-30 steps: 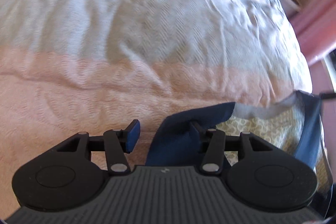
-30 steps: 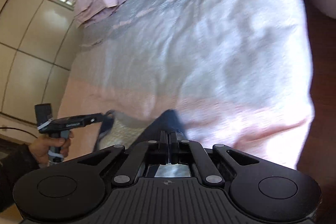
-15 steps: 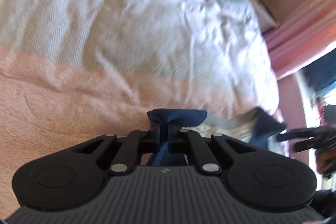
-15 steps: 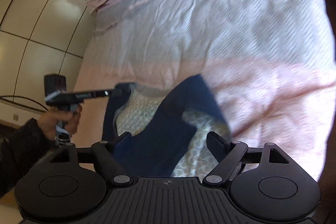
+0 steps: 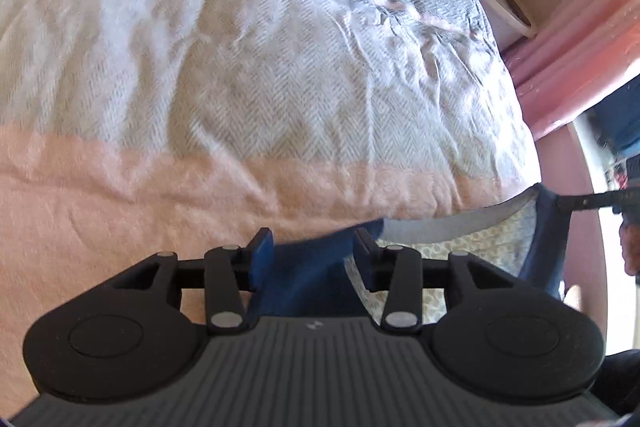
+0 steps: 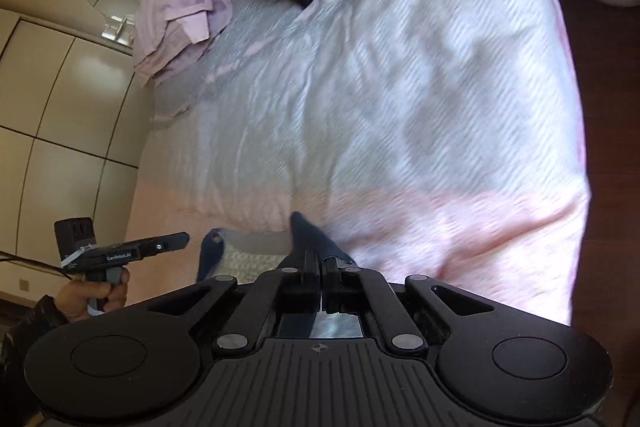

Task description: Fold clothes

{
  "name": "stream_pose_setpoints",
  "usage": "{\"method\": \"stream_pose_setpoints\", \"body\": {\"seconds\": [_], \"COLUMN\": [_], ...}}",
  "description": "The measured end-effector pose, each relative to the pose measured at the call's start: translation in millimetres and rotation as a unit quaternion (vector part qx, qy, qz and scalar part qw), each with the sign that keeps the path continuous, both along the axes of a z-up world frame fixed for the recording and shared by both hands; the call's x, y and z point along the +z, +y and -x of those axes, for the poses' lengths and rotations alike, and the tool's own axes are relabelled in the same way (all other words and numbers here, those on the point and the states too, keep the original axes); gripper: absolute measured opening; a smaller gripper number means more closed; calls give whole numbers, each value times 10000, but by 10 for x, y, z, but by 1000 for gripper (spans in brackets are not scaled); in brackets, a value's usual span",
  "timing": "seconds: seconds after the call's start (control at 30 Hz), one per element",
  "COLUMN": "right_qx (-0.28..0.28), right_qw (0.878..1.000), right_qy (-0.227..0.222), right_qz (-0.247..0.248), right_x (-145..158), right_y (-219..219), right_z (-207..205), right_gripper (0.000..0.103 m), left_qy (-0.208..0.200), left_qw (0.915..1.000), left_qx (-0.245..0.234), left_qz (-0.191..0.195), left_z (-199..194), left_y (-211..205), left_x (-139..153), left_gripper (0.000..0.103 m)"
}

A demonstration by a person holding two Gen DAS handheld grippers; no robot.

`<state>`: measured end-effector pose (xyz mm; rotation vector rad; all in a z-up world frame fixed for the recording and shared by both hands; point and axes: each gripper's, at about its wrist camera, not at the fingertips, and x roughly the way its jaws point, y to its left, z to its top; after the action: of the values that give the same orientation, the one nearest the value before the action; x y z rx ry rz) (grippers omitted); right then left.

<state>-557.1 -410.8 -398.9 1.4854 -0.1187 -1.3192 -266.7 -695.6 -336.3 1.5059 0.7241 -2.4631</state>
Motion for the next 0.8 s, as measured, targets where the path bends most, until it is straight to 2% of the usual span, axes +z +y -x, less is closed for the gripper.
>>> {"method": "stream_pose_setpoints", "body": {"seconds": [0.23, 0.33, 0.43, 0.5, 0.63, 0.8], "right_qx": [271, 420, 580, 586, 437, 383], "right_qw": [9995, 9991, 9982, 9980, 9987, 9991], "right_qy": [157, 53, 60, 7, -2, 123], "right_qz": [-26, -20, -153, -237, -245, -165], "right_x": [-174, -231, -296, -342, -359, -293], "right_y": [-210, -268, -185, -102, -16, -71], "right_z": [138, 149, 101, 45, -23, 18], "right_gripper": [0, 0, 0, 0, 0, 0], "left_qy": [-69, 32, -219, -289, -312, -870], "left_qw": [9966, 9958, 9951, 9936, 9922, 9855], "left_qx": [-782, -884, -955, -1071, -1051, -989], "left_qz": [245, 219, 149, 200, 600, 1069], "left_z": [225, 210, 214, 238, 187, 50], "left_y": [63, -27, -13, 120, 559, 930], "left_x": [-123, -97, -157, -145, -35, -168], "left_gripper": [39, 39, 36, 36, 36, 37]}}
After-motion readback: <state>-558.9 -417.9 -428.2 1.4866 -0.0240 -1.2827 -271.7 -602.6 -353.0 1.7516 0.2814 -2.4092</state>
